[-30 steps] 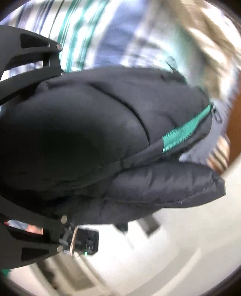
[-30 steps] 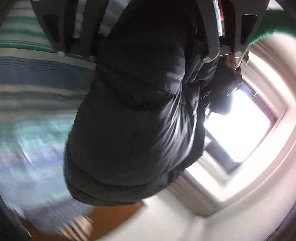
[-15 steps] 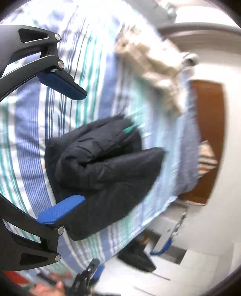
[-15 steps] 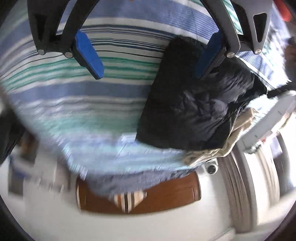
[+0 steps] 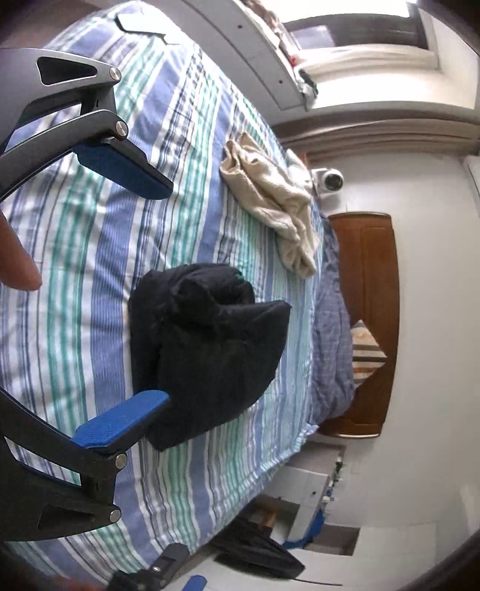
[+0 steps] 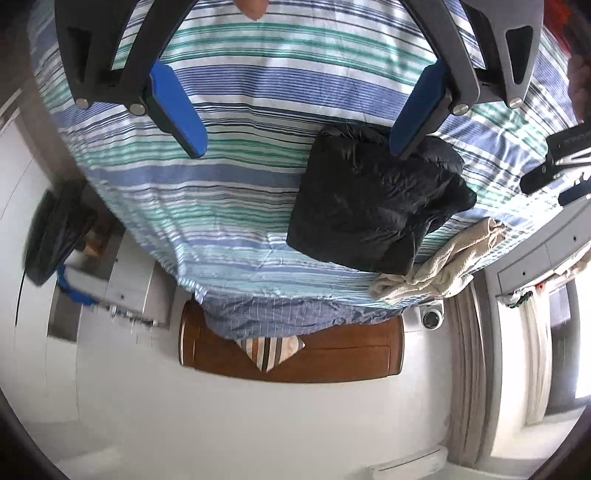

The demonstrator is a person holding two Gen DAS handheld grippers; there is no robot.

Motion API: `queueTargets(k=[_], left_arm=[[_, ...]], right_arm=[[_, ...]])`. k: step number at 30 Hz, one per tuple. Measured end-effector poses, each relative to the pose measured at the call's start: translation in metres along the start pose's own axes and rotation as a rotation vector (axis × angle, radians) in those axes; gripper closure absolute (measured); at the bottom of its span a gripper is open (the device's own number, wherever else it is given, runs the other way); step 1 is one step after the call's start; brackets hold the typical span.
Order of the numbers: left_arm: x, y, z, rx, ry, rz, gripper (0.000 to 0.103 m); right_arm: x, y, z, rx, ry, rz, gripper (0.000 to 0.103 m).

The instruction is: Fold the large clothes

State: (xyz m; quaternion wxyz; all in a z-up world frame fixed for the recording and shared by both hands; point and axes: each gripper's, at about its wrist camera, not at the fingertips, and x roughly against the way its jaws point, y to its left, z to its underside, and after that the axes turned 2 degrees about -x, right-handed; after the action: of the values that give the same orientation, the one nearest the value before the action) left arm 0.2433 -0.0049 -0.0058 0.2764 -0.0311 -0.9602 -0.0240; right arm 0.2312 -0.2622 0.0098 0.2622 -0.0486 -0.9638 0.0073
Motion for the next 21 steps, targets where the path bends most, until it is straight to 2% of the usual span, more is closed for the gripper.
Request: queueTargets(k=[9,13,17,21], left_arm=[[0.038,-0.017,0.005,0.022,-0.026,-0.037,0.0],[0.046,-0.022,0.008,0.007,0.01,-0.074,0.0],[0.058,-0.029,0.01,-0.027,0.048,-0.055,0.0],[0.069,-0.037,0.01,-0.064,0.064,-0.075,0.0]], right_arm=[[0.02,-0.007,0.005,-0.028,0.053,0.064,0.002],[0.029,-0.006,0.012,-0.029,0.07,0.061,0.002],[0.045,-0.001,0.014,-0.027,0.064,0.054,0.002],[0.058,0.004,0.011,-0.012,0.054,0.046,0.002]])
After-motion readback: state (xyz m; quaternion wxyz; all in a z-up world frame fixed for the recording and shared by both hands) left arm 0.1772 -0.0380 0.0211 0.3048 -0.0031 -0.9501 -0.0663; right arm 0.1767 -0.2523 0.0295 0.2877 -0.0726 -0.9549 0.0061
